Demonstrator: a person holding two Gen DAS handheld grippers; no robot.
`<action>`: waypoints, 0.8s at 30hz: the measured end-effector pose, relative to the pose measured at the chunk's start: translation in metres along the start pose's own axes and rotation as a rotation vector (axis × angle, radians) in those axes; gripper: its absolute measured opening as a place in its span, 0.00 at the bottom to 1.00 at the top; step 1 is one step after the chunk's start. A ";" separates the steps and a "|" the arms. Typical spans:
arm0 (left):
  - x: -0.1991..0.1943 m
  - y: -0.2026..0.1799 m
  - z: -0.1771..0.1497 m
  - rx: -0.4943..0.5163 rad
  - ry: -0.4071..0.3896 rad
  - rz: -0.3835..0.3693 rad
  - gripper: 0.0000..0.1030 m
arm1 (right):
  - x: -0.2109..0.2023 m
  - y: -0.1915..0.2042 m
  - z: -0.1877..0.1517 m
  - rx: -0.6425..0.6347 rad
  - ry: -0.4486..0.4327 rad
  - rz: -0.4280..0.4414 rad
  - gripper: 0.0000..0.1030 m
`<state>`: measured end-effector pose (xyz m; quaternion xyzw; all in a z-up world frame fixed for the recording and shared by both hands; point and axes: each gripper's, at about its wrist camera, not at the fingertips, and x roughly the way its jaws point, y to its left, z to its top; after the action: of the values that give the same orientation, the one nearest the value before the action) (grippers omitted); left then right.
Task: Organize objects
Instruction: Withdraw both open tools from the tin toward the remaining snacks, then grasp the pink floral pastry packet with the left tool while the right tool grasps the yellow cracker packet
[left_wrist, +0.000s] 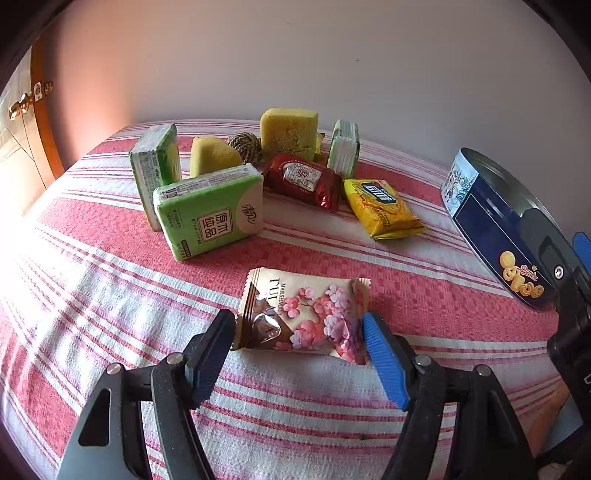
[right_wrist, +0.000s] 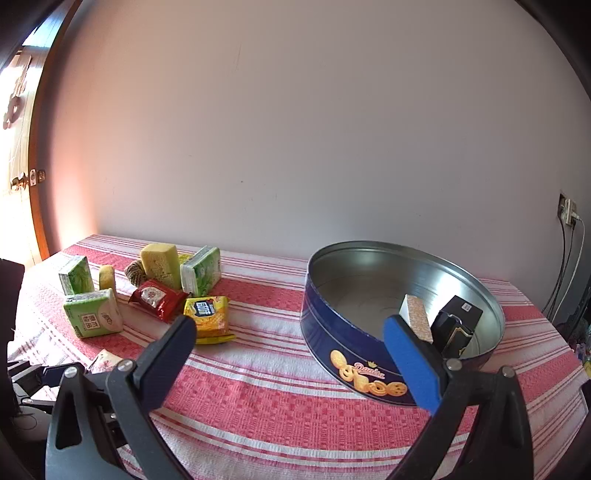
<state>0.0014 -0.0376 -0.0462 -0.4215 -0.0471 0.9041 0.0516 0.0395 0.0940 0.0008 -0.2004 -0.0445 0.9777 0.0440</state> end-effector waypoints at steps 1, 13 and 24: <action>0.000 0.000 0.000 0.000 0.000 0.000 0.71 | 0.003 0.003 0.001 -0.005 0.001 0.008 1.00; -0.001 0.006 0.002 -0.017 -0.009 -0.011 0.56 | 0.052 0.015 0.004 0.007 0.179 0.127 0.97; -0.003 0.019 0.006 -0.081 -0.024 -0.074 0.51 | 0.105 0.044 0.009 0.001 0.327 0.200 0.88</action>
<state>-0.0022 -0.0567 -0.0426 -0.4102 -0.0997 0.9040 0.0672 -0.0629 0.0605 -0.0365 -0.3599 -0.0164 0.9317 -0.0465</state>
